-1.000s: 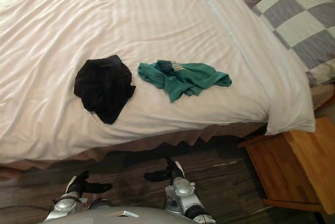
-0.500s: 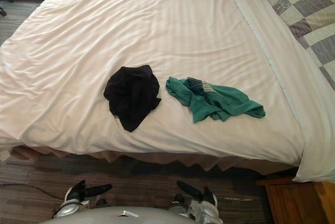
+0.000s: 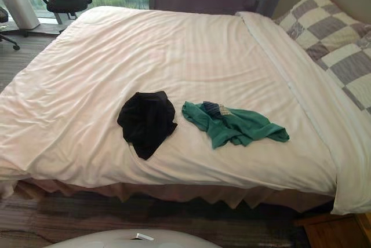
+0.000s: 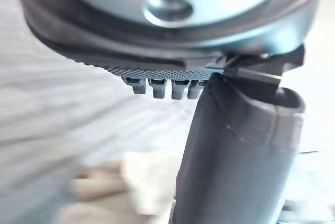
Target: Tidy up the quilt and then pick up the clothes from the bed and put them into the laundry hamper
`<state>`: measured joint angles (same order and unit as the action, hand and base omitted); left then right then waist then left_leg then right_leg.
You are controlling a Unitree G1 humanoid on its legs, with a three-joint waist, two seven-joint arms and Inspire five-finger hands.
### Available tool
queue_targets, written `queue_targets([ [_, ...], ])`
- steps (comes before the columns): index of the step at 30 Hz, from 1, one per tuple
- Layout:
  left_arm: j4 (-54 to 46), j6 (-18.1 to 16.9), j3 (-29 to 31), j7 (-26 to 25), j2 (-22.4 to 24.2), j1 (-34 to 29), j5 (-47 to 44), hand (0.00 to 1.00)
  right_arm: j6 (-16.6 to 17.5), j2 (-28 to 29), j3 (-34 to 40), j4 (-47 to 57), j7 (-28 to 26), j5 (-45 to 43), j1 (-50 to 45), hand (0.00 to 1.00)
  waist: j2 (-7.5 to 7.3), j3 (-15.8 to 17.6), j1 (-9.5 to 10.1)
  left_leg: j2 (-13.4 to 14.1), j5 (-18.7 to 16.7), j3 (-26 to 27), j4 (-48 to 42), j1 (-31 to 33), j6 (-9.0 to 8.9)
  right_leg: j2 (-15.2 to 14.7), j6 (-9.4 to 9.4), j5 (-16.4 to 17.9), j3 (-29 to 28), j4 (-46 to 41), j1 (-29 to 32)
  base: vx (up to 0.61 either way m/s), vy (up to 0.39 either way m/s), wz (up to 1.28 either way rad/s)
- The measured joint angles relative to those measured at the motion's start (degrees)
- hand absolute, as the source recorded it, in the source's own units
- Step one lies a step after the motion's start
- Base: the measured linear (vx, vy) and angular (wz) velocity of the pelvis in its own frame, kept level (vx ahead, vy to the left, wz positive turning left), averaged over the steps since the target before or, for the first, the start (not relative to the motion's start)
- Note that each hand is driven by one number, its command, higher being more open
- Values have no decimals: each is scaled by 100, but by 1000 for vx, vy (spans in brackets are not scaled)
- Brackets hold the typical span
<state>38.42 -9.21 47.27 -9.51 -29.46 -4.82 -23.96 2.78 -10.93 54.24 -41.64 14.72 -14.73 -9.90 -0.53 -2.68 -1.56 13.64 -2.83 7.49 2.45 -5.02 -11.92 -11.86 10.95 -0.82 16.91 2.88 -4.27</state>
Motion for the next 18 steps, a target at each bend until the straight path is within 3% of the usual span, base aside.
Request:
queue_targets([
  [1,-316,-494,-277,-37,-363,195,-283,100,100,-201,-246,336,43,34,99,100,-21,-74,-3,-3,19,-43,-9,52,-13,0,22,-14,6,-17,35,-24,-4,4],
  [3,-1289,-768,-463,-370,-582,302,-195,100,205,-388,-557,960,108,87,243,100,-9,-114,-29,-3,19,-40,-13,52,-13,0,27,-17,-34,-63,84,5,0,-5],
  [5,-1949,-1085,-495,-641,-578,308,552,100,368,-452,-875,1578,215,263,348,100,11,-162,-30,-5,19,6,-21,41,-13,0,26,-17,-128,-90,126,17,4,-12],
  [6,-2165,-1249,-495,-674,-526,309,766,100,459,-450,-1023,1955,235,305,397,100,97,-163,-28,-5,19,14,-30,50,-13,1,26,-15,-155,-90,139,30,1,-5],
  [9,-2463,-1033,-370,-911,-30,313,894,100,508,-449,-1308,2607,312,510,524,100,324,-116,12,-1,19,80,-21,-71,-13,1,23,-16,-291,-168,137,36,4,-8],
  [10,-2468,-1051,-364,-866,128,315,521,100,524,-450,-1517,2646,317,523,592,100,359,-101,35,0,19,150,-27,-147,-12,1,23,-15,-338,-178,92,25,9,-18],
  [12,-2683,-996,-420,-804,224,326,-96,100,525,-449,-1860,2664,193,523,649,100,315,-70,39,2,18,198,-29,-172,-11,2,22,-15,-407,-179,96,-11,8,-10],
  [14,-3140,-820,-647,-996,309,332,3,100,521,-427,-2216,2767,98,561,645,100,216,20,61,1,14,226,-21,-185,-11,-1,23,-15,-472,-200,119,-44,11,-7],
  [18,-3844,-850,-1195,-432,755,240,158,100,568,-271,-2475,3498,-68,778,654,100,110,227,118,-1,1,346,-31,-260,-16,-4,23,-15,-626,-290,192,-81,7,-16],
])
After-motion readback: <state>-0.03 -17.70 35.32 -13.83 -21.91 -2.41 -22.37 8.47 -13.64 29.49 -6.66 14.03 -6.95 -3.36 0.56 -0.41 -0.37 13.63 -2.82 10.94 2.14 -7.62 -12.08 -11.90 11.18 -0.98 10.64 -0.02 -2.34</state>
